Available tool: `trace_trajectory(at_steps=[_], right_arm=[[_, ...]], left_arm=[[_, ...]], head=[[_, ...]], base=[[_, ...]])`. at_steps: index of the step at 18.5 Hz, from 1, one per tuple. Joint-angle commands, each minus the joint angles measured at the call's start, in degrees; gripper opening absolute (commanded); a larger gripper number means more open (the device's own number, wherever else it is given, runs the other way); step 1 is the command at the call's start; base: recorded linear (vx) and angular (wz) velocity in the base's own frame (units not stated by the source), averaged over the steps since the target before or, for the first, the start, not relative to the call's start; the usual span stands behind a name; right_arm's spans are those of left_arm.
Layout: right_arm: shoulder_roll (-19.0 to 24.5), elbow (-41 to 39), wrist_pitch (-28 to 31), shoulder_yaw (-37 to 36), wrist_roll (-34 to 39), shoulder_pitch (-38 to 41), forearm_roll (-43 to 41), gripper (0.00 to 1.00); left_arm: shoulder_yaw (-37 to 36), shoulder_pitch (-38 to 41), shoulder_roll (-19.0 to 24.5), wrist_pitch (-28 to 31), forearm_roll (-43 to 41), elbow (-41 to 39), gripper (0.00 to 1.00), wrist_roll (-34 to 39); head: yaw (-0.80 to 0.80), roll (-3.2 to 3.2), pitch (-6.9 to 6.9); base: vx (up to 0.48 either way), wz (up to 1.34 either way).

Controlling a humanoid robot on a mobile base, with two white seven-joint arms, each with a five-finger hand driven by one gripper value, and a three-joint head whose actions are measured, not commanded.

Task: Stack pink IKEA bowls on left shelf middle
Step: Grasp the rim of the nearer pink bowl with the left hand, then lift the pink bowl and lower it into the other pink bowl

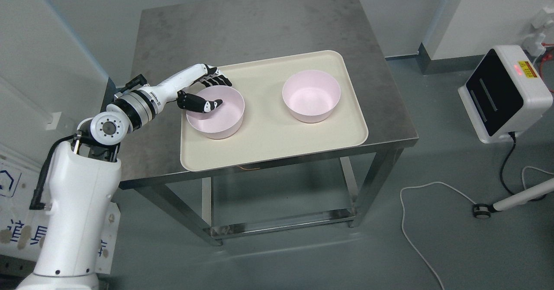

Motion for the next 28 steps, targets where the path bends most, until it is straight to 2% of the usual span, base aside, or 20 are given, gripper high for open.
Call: trace_trajectory(at_steps=[1,5,9,13,17,19,22,25,28], right_arm=[[-1.00,-0.08,-0.01,-0.62,0.05,0.00,0.44,1.00],[-1.00,0.01,-0.01,-0.62,0.05,0.00,0.44,1.00],[-1.00,0.01,-0.01,-0.62,-0.04,0.00,0.44,1.00],[-1.00,0.01,-0.01,-0.62,0.05,0.00,0.44,1.00],[-1.00,0.01,-0.01,-0.62,0.05,0.00,0.44,1.00],[-1.00,0.01,-0.01,-0.62,0.05,0.00,0.44,1.00],[-1.00,0.01,-0.01,-0.62,0.05,0.00,0.44,1.00],[-1.00,0.01,-0.01,-0.62,0.05,0.00,0.44,1.00],[-1.00,0.01,-0.01,-0.62,0.05,0.00,0.44,1.00]], left_arm=[[-1.32,0.04,-0.15,-2.90,-1.12,0.60,0.20,-0.07],[-0.70,-0.22,-0.24,-10.47,-1.74,1.65,0.01,-0.07],[-0.18,-0.48,-1.55,-10.83,-1.74,1.83,0.00,0.02],[3.25,-5.65,-8.13,-10.04,-1.21,1.04,0.00,-1.91],[2.03,-11.37,-17.09,-10.04,-1.65,0.51,0.00,-7.45],[-2.78,-12.26,-20.24,-10.04,-2.44,0.69,0.00,-7.54],[-10.09,-13.22,-20.24,-10.04,-5.24,2.26,0.00,-6.40],[-17.38,-15.85,-20.24,-10.04,-6.22,6.38,0.01,-0.80],[-20.04,-19.54,-20.24,-10.04,-7.88,11.92,0.01,3.43]], head=[[0.00,0.00,0.00],[0.00,0.00,0.00],[0.00,0.00,0.00],[0.00,0.00,0.00],[0.00,0.00,0.00],[0.00,0.00,0.00],[0.00,0.00,0.00],[0.00,0.00,0.00],[0.00,0.00,0.00]], base=[[0.000,0.00],[0.000,0.00],[0.000,0.00],[0.000,0.00],[0.000,0.00],[0.000,0.00],[0.000,0.00],[0.000,0.00],[0.000,0.00]])
